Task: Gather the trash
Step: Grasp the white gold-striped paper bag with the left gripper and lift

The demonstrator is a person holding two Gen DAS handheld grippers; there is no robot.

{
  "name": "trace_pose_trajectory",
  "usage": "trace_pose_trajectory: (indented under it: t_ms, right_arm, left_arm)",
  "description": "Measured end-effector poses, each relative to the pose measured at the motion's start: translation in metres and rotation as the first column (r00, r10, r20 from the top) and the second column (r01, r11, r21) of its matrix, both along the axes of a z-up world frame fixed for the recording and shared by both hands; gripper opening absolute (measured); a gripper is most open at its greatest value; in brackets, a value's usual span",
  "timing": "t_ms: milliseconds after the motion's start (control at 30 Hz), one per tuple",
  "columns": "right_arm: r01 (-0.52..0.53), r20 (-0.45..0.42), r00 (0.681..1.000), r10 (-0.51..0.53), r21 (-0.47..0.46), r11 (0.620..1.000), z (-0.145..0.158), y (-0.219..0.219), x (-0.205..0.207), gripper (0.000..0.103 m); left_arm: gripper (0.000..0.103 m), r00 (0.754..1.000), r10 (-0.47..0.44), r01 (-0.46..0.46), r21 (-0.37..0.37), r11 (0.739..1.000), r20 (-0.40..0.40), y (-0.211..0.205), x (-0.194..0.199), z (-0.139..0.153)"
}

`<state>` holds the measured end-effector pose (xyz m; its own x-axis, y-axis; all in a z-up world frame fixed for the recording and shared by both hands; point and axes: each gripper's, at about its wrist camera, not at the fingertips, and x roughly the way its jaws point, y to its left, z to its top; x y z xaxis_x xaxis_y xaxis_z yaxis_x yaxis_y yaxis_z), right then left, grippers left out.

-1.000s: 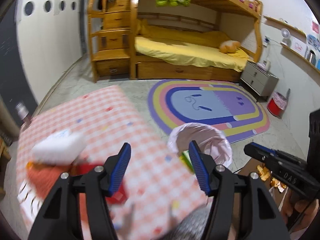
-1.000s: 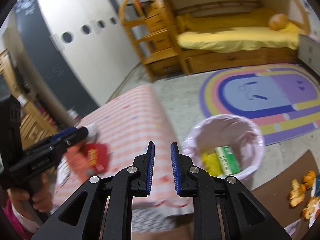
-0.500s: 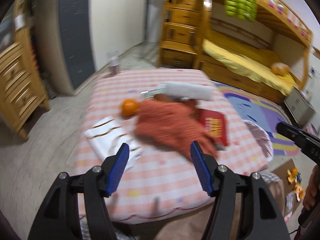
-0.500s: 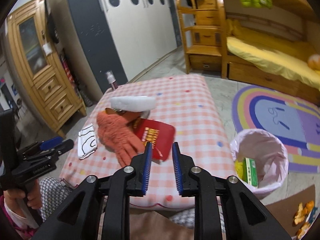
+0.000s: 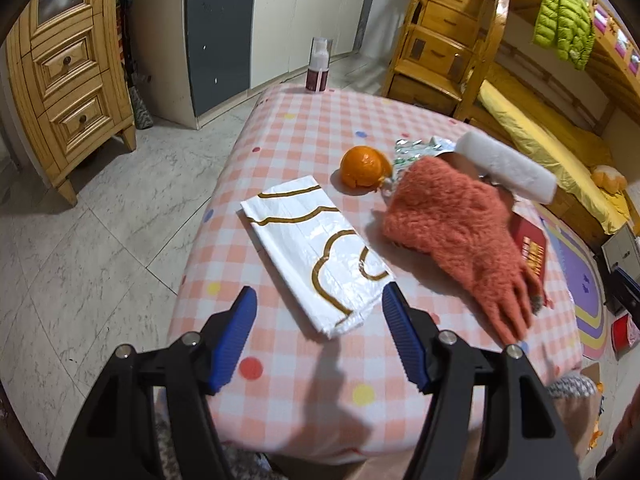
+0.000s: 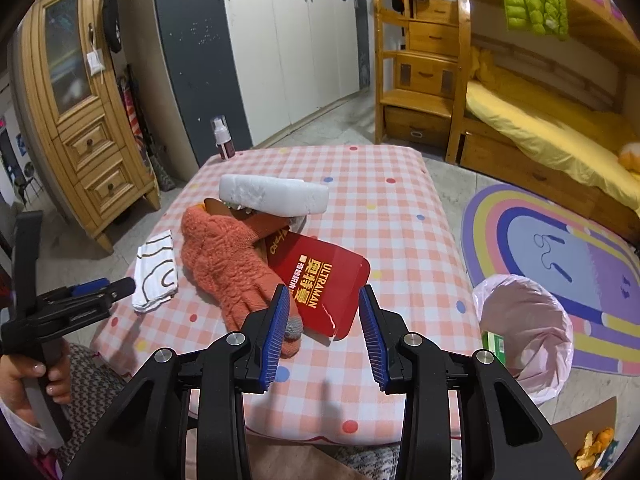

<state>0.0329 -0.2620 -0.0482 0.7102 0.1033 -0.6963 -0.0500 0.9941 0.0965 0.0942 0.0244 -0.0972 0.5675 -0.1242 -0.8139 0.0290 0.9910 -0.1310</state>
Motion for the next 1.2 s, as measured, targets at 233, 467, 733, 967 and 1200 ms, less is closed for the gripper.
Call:
trace_pose_trajectory:
  t_ms: [233, 467, 733, 967, 1200]
  right_arm:
    - [0.001, -0.015, 1.0, -0.001, -0.002, 1.0, -0.007, -0.001, 0.008, 0.038]
    - [0.003, -0.028, 1.0, -0.003, 0.0, 1.0, -0.012, -0.004, 0.01, 0.038]
    - [0.004, -0.027, 1.0, -0.003, 0.005, 1.0, -0.012, -0.006, 0.009, 0.038]
    - [-0.013, -0.022, 1.0, 0.013, 0.006, 1.0, -0.012, -0.003, 0.004, 0.038]
    - [-0.057, 0.004, 0.998, 0.057, 0.007, 0.998, -0.003, 0.008, 0.01, 0.049]
  left_arm:
    - [0.082, 0.998, 0.038, -0.037, 0.022, 0.999, -0.04, -0.02, 0.031, -0.017]
    - [0.081, 0.994, 0.082, -0.07, 0.136, 0.988, -0.079, -0.035, 0.056, -0.032]
    - [0.044, 0.996, 0.057, -0.045, 0.17, 0.984, -0.063, -0.032, 0.043, -0.03]
    - [0.005, 0.998, -0.055, 0.056, 0.03, 0.998, -0.023, -0.004, 0.017, -0.019]
    - [0.004, 0.981, -0.159, 0.166, -0.061, 0.984, 0.113, 0.0, -0.02, 0.03]
